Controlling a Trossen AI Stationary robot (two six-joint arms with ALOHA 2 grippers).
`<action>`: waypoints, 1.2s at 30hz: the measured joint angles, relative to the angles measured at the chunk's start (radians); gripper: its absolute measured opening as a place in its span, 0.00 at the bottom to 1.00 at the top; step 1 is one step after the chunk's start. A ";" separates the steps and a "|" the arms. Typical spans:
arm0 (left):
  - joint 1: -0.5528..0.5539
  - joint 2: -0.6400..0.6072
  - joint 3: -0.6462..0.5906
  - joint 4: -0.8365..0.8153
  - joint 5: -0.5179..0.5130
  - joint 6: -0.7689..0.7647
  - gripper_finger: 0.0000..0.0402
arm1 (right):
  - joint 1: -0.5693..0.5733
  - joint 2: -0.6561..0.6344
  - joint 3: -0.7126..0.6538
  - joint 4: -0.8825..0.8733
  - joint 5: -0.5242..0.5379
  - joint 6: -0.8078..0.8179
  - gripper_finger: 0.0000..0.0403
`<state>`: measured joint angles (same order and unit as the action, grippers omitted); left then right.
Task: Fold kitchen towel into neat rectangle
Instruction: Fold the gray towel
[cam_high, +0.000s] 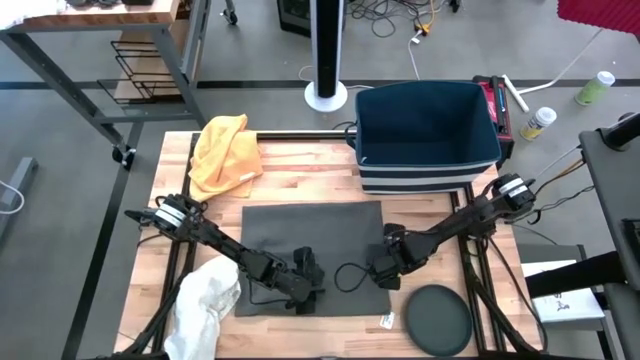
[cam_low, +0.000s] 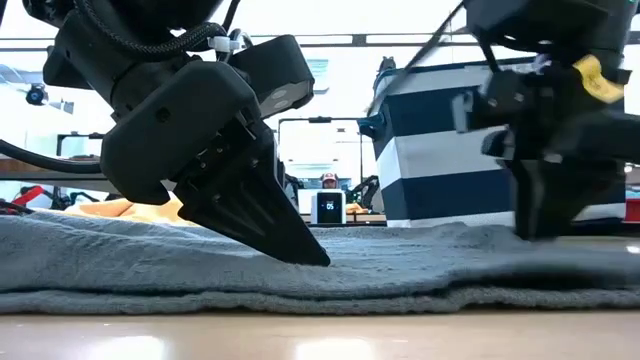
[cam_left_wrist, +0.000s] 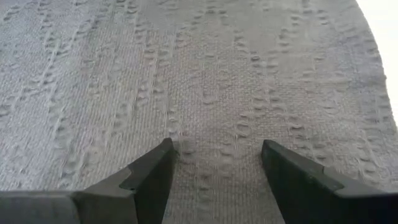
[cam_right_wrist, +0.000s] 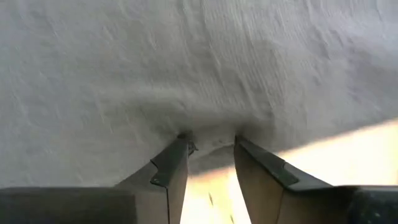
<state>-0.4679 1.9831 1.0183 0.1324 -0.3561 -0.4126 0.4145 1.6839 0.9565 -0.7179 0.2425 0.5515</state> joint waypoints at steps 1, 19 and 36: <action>0.000 0.000 0.000 0.000 0.000 0.000 0.59 | 0.000 -0.012 0.002 -0.018 0.005 0.009 0.30; 0.000 0.000 0.000 0.000 0.000 -0.003 0.59 | 0.012 -0.018 -0.032 0.087 -0.121 0.030 0.31; 0.000 -0.001 0.000 0.000 0.000 -0.019 0.59 | -0.046 -0.011 -0.040 0.045 0.054 -0.052 0.28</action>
<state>-0.4679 1.9823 1.0183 0.1326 -0.3557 -0.4315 0.3680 1.6734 0.9167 -0.6731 0.2964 0.4992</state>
